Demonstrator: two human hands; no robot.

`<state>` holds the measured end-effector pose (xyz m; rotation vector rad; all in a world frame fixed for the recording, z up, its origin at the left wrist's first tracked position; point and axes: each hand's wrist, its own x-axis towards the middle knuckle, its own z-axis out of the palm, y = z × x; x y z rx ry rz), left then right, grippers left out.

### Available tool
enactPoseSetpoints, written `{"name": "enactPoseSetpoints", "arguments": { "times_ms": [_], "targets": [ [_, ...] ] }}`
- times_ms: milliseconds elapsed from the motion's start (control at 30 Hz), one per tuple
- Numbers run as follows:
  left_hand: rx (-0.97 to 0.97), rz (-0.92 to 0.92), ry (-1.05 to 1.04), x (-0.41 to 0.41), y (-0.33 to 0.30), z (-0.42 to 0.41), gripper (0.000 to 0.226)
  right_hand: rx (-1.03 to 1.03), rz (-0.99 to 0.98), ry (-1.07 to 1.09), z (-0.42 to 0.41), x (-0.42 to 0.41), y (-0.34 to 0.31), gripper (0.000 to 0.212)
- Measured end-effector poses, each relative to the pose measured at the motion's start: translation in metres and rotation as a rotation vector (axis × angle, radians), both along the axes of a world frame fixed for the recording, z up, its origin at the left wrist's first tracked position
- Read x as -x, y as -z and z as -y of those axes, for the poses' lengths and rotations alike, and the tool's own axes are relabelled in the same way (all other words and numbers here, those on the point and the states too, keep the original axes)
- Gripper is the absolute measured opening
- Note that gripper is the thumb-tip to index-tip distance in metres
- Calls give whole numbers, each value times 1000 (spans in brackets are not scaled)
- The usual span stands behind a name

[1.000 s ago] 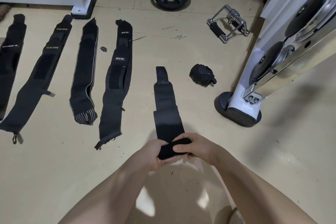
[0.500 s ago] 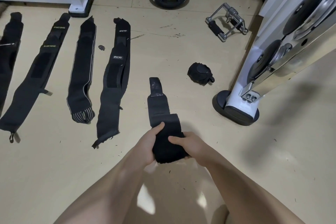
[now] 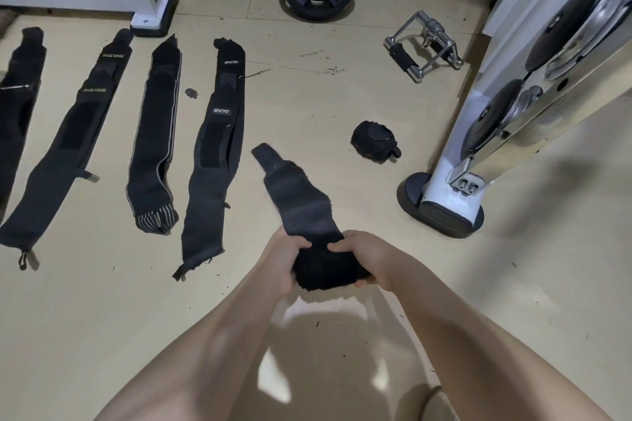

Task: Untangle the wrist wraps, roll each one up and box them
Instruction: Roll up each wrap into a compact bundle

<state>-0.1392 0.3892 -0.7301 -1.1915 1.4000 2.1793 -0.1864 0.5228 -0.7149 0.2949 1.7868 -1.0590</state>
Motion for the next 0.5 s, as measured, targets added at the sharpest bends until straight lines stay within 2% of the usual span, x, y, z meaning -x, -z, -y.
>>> {"name": "enactPoseSetpoints", "arguments": {
  "times_ms": [100, 233, 367, 433, 500],
  "targets": [
    [-1, -66, -8, 4, -9, 6, 57, -3, 112, 113, 3, 0, -5, 3],
    [-77, -115, 29, 9, -30, 11, 40, -54, 192, 205, 13, 6, -15, 15],
    [-55, -276, 122, 7, -37, 23, 49, -86, 215, 198, 24, 17, -32, 22],
    [-188, -333, 104, 5, -45, 25, 42, -83, 243, 207, 25, 23, -40, 28],
    [-242, -401, 117, 3, -54, 24, 34, -83, 262, 224, 23, 28, -46, 35]
  ]
}}
